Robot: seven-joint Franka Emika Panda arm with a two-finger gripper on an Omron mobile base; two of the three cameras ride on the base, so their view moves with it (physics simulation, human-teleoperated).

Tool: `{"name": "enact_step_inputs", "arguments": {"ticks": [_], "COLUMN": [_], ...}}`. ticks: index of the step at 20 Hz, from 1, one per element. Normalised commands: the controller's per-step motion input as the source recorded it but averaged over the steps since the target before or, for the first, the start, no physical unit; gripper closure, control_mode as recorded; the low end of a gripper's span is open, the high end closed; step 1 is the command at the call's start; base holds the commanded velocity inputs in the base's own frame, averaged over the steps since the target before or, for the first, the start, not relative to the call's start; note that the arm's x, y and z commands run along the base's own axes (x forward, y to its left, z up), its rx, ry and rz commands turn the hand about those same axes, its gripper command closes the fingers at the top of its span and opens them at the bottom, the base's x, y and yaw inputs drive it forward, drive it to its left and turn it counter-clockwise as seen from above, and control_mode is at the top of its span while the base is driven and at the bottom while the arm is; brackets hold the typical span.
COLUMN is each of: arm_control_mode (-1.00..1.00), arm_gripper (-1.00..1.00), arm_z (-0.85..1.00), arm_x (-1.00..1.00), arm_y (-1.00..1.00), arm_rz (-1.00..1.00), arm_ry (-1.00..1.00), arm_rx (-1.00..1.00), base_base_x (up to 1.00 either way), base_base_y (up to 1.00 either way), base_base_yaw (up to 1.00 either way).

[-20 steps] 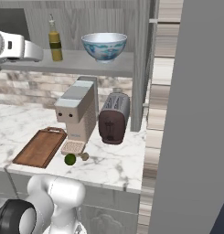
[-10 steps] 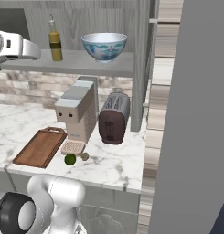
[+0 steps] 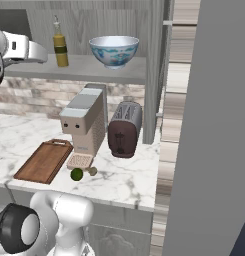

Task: Open the cabinet. Place the bowl and condiment on the counter. Then place the lime and garlic on the cutting board.

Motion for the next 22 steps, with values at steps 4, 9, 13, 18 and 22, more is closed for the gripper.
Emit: {"name": "enact_step_inputs", "arguments": {"ticks": [4, 9, 13, 18, 22], "arm_control_mode": [-1.0, -1.0, -1.0, -1.0, -1.0], "arm_gripper": [-1.0, -1.0, -1.0, -1.0, -1.0], "arm_z": [0.0, 0.01, 0.02, 0.04, 0.08], "arm_x": [0.23, 0.2, 0.2, 0.21, 0.17], "arm_y": [0.01, 0.11, 0.17, 0.15, 0.15], "arm_rz": [0.0, 0.0, 0.0, 0.0, 0.0], "arm_ry": [0.0, 0.0, 0.0, 0.0, 0.0], "arm_rx": [0.01, 0.0, 0.0, 0.0, 0.0], "base_base_x": [0.0, 0.0, 0.0, 0.0, 0.0], "base_base_y": [0.0, 0.0, 0.0, 0.0, 0.0], "base_base_yaw": [0.0, 0.0, 0.0, 0.0, 0.0]}}
